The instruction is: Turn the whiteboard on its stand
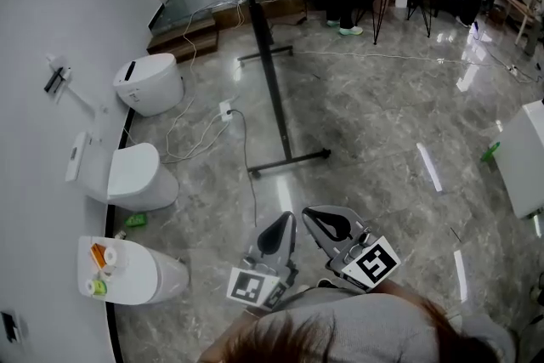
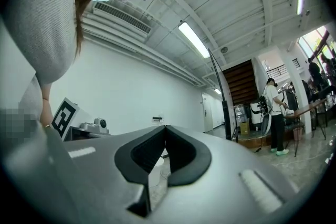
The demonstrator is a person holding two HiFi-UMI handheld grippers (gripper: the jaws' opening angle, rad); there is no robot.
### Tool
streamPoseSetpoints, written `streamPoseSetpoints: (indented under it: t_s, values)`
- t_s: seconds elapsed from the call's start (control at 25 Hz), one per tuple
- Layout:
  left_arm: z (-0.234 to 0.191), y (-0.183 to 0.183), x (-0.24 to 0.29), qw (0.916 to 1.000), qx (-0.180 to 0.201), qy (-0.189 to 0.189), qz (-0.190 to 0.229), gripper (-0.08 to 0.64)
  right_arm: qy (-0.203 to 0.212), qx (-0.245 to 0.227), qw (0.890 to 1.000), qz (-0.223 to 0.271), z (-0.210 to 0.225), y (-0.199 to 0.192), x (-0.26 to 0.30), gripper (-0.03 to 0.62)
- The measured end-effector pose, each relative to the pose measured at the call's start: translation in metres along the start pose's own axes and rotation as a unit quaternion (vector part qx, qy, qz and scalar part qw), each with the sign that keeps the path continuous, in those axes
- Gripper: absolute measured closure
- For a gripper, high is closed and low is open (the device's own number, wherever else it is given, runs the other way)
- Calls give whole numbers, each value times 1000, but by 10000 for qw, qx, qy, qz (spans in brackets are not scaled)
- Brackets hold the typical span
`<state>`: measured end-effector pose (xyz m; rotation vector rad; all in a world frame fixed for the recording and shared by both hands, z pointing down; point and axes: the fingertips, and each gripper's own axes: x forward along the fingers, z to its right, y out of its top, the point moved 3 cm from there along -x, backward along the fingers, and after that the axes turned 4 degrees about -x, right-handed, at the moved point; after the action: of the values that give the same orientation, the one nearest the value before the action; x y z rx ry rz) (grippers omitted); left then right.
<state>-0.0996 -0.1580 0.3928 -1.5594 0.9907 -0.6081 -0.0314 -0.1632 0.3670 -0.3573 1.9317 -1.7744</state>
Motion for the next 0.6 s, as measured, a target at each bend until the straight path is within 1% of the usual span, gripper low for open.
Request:
streamPoseSetpoints:
  t_s: [0.16, 0.28, 0.44, 0.6]
  values:
    - [2, -7, 8, 9999, -56, 108, 3, 565, 3, 109, 9999, -117, 12, -10, -4, 588]
    - [2, -17, 13, 9995, -197, 244, -29, 563, 82, 200, 9995, -221, 21, -20, -8, 588]
    - [-4, -14, 19, 9990, -227, 389, -23, 565, 161, 274, 9991, -297, 29, -24, -3, 588]
    - [-16, -14, 30, 9990, -231, 370, -24, 563, 277, 118, 9991, -311, 38, -23, 13, 588]
